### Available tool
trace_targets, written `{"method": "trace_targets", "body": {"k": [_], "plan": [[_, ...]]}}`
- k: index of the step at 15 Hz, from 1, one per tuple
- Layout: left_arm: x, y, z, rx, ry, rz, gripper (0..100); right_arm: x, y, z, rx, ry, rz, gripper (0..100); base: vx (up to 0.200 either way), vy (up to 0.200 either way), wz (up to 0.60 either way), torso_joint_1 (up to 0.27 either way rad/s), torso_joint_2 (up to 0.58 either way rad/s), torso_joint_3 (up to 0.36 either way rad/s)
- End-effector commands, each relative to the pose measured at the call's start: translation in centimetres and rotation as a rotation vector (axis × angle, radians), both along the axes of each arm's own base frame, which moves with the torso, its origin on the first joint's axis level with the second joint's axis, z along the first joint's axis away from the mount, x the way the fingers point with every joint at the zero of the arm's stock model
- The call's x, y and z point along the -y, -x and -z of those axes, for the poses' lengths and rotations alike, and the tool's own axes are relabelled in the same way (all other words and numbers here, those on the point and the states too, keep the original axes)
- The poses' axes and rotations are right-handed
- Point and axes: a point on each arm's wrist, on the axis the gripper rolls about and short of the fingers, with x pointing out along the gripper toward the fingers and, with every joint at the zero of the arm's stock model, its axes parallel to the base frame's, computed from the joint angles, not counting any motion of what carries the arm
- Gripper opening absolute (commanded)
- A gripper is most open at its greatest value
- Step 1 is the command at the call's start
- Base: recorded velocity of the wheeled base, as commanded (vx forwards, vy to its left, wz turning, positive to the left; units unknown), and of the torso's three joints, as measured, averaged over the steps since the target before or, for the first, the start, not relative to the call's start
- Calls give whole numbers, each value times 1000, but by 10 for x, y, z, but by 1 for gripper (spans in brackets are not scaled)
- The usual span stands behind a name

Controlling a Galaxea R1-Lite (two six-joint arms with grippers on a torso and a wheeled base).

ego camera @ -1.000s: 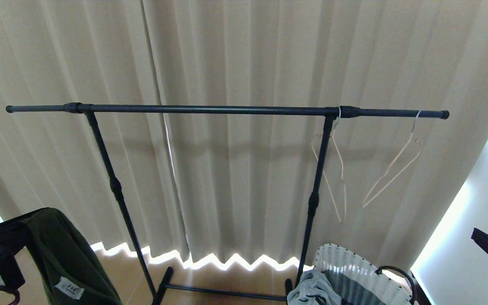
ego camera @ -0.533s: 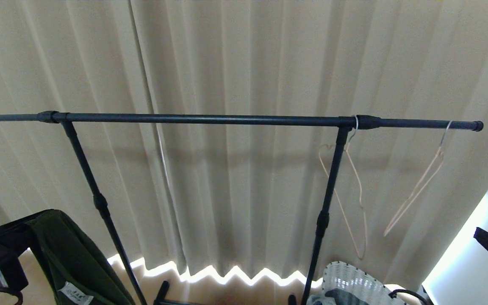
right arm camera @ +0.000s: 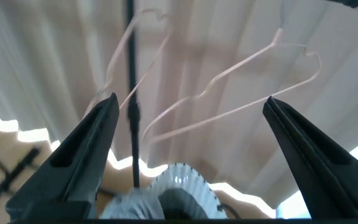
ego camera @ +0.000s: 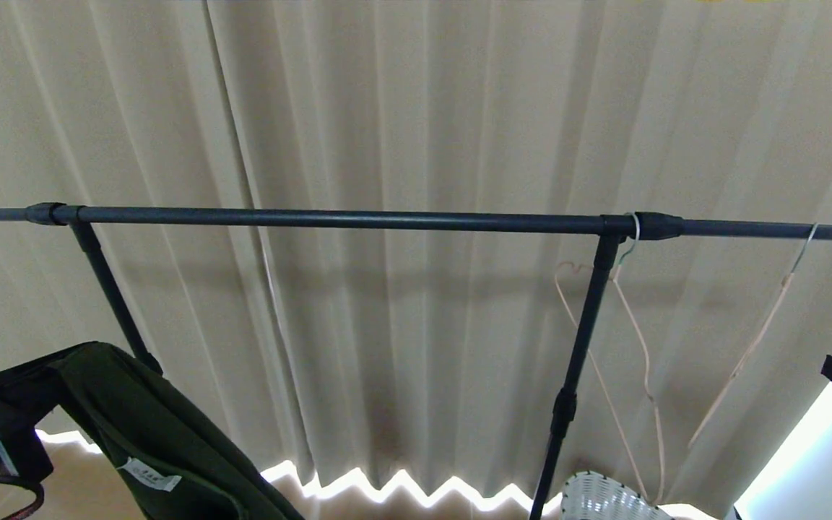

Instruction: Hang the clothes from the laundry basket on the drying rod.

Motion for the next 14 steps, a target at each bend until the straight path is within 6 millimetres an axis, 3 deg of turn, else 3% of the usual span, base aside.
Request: {"method": "trace_targets", "body": {"k": [1,4,7,9,14], "plan": [[0,-7,-1,14,7,-1,0,13,-33,1,-105,-9,88,100,0,0,0,0,0,0],[2,-12,-4,53,9,13,0,18,-55,10,-259,17,195,100,0,0,0,0,0,0],[9,-16,-7,51,27,60,0,11,-65,11,-283,24,145,100,0,0,0,0,0,0],[9,-15,-7,51,37,63,0,3,-84,15,-328,37,103,100,0,0,0,0,0,0],[9,-13,-6,50,36,63,0,6,-118,28,-413,10,158,100,0,0,0,0,0,0]]}}
